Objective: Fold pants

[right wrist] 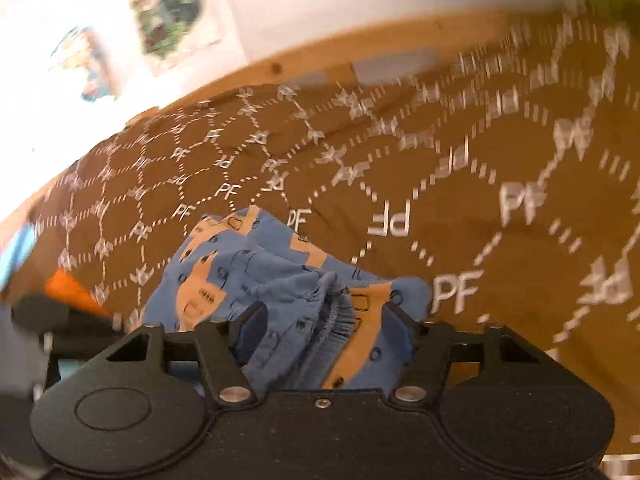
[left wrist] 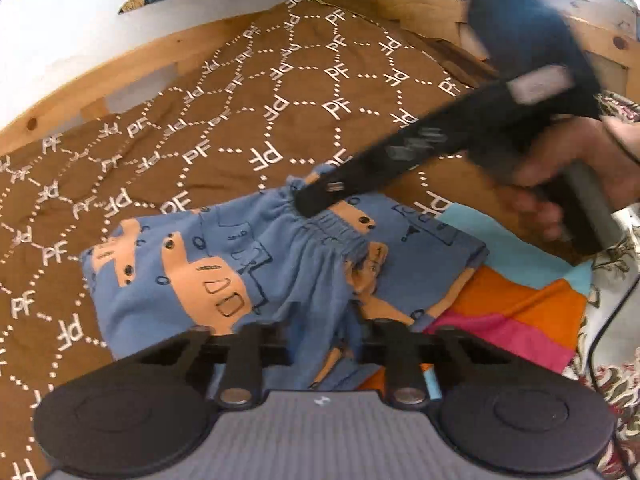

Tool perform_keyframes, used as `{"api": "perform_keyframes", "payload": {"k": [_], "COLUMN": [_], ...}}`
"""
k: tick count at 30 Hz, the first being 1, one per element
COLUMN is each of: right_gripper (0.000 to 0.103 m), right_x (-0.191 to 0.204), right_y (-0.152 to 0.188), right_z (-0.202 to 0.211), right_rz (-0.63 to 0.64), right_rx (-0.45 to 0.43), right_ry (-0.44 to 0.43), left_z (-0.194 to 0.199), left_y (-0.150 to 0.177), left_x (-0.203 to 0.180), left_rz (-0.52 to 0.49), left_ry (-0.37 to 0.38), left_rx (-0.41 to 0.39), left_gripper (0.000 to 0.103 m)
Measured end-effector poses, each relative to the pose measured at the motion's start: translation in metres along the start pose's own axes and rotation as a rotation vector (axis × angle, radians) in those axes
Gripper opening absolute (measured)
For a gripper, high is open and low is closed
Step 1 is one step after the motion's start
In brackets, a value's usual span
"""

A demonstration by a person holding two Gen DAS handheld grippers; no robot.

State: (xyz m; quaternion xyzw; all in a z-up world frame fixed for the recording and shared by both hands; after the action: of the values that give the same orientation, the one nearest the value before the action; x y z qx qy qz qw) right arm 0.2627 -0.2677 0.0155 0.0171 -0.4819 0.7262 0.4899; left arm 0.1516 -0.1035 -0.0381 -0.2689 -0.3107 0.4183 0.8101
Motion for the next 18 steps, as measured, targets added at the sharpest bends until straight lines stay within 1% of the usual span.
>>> {"api": "perform_keyframes", "payload": {"k": [1,2,4,5,7,11,14,16,18], "right_gripper": [0.043,0.025,0.018,0.012,0.008,0.008,0.008,0.008,0.008], "right_x": [-0.006,-0.011,-0.014,-0.014,-0.009,0.0,0.0,-0.003,-0.009], "right_y": [-0.001,-0.001,0.0,-0.001,-0.003,-0.012,-0.013,-0.008,0.005], "right_z": [-0.006,-0.01,-0.009,-0.005,0.009,0.041,0.054,0.051,0.042], "right_rz": [-0.057,-0.107,-0.149,-0.155,-0.159,-0.134,-0.138,-0.118,-0.124], "right_rx": [0.004,0.007,-0.009,-0.022,-0.048,-0.077,-0.046,-0.02,0.013], "right_ry": [-0.015,-0.025,-0.02,-0.027,-0.042,-0.03,-0.004,0.031,0.072], "left_z": [0.0,0.0,0.005,0.009,0.019,0.037,0.035,0.026,0.016], "left_y": [0.0,0.0,-0.002,-0.004,-0.009,-0.018,-0.021,-0.019,-0.013], "left_x": [0.0,0.001,0.003,0.004,0.007,0.002,-0.007,-0.011,-0.013], "left_rz": [0.009,0.014,0.02,0.029,0.049,0.052,0.05,0.05,0.054], "left_ry": [0.006,0.011,0.017,0.024,0.042,0.095,0.121,0.134,0.154], "left_rx": [0.0,-0.004,-0.021,-0.03,-0.051,-0.088,-0.079,-0.053,-0.023], "left_gripper": [0.01,0.007,0.003,0.003,0.003,0.003,0.003,0.003,0.003]}}
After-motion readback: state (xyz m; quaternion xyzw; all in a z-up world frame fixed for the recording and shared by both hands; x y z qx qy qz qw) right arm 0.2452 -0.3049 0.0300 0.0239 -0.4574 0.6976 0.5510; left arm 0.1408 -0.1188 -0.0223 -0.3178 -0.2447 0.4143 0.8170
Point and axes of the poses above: each gripper's, at about its wrist camera, not at the fingertips, and z roughly against the way its jaws point, x to its left, y to its underside, the point moved 2 cm from there along -z, roughly the way its jaws point, and after that the axes turned 11 degrees about -y, right-handed, at the moved point
